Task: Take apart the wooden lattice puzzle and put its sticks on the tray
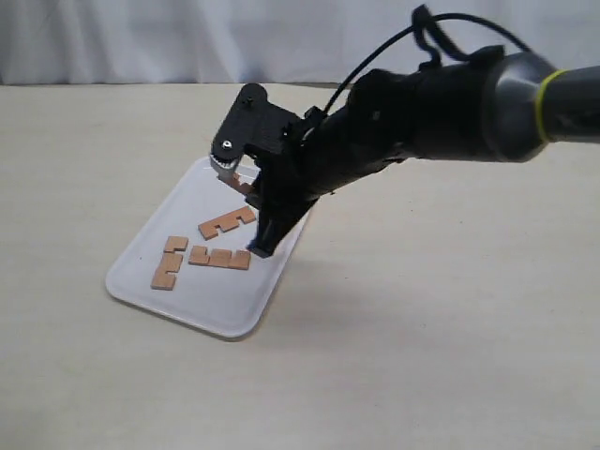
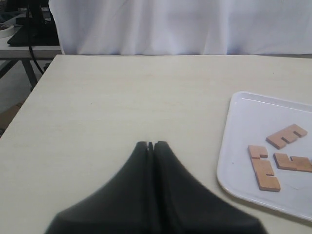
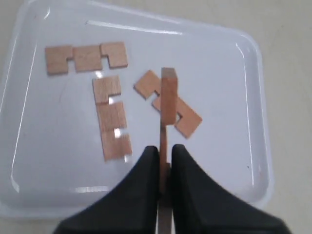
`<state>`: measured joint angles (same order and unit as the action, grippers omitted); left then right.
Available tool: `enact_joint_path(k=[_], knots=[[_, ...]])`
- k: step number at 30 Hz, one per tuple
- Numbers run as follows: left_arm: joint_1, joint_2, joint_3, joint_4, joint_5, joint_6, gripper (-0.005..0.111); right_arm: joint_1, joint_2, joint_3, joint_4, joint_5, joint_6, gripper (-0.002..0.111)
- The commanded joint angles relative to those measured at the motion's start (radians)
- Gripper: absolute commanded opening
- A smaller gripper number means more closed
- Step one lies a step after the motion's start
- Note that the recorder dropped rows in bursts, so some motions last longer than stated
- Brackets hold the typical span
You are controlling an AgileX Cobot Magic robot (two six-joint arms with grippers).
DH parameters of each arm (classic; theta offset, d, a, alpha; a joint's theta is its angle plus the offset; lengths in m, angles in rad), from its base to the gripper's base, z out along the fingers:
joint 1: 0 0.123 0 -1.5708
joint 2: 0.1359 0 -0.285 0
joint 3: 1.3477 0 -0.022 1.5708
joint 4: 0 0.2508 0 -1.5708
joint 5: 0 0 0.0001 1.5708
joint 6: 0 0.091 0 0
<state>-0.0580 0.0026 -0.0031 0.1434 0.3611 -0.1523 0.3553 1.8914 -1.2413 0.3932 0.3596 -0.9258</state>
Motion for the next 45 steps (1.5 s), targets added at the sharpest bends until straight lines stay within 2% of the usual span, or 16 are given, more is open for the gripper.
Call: enact_joint_path(k=[1,4,6,10,13,18,21,27,29,32,35,36,38,39,45], knots=[[-0.008,-0.003,0.003,0.002,-0.006,0.001,0.0,0.02,0.087,-0.085,-0.099,-0.124,0.369,0.005],[-0.008,-0.003,0.003,0.002,-0.006,0.001,0.0,0.02,0.163,-0.155,-0.24,-0.093,0.59,0.005],[-0.008,-0.003,0.003,0.002,-0.006,0.001,0.0,0.02,0.204,-0.188,-0.344,-0.086,0.67,0.005],[-0.008,-0.003,0.003,0.002,-0.006,0.001,0.0,0.02,0.252,-0.2,-0.393,-0.106,0.71,0.01],[-0.008,-0.003,0.003,0.002,-0.006,0.001,0.0,0.02,0.264,-0.2,-0.393,-0.104,0.71,0.027],[-0.008,-0.003,0.003,0.002,-0.006,0.001,0.0,0.029,0.244,-0.2,-0.372,-0.088,0.71,0.068],[-0.008,-0.003,0.003,0.002,-0.006,0.001,0.0,0.044,0.203,-0.2,-0.352,-0.052,0.71,0.073],[-0.008,-0.003,0.003,0.002,-0.006,0.001,0.0,0.062,0.077,-0.2,-0.338,0.076,0.71,0.073],[-0.008,-0.003,0.003,0.002,-0.006,0.001,0.0,0.062,0.039,-0.2,-0.338,0.136,0.71,0.068],[-0.008,-0.003,0.003,0.002,-0.006,0.001,0.0,0.062,0.004,-0.2,-0.338,0.241,0.71,0.048],[-0.008,-0.003,0.003,0.002,-0.006,0.001,0.0,0.06,-0.01,-0.198,-0.335,0.383,0.71,0.01],[-0.008,-0.003,0.003,0.002,-0.006,0.001,0.0,0.058,-0.01,-0.194,-0.33,0.423,0.714,0.005],[-0.008,-0.003,0.003,0.002,-0.006,0.001,0.0,0.034,-0.012,-0.175,-0.302,0.472,0.714,0.005],[-0.008,-0.003,0.003,0.002,-0.006,0.001,0.0,-0.009,-0.029,-0.139,-0.297,0.487,0.723,0.005],[-0.008,-0.003,0.003,0.002,-0.006,0.001,0.0,-0.206,-0.204,0.051,-0.297,0.426,0.792,0.005]])
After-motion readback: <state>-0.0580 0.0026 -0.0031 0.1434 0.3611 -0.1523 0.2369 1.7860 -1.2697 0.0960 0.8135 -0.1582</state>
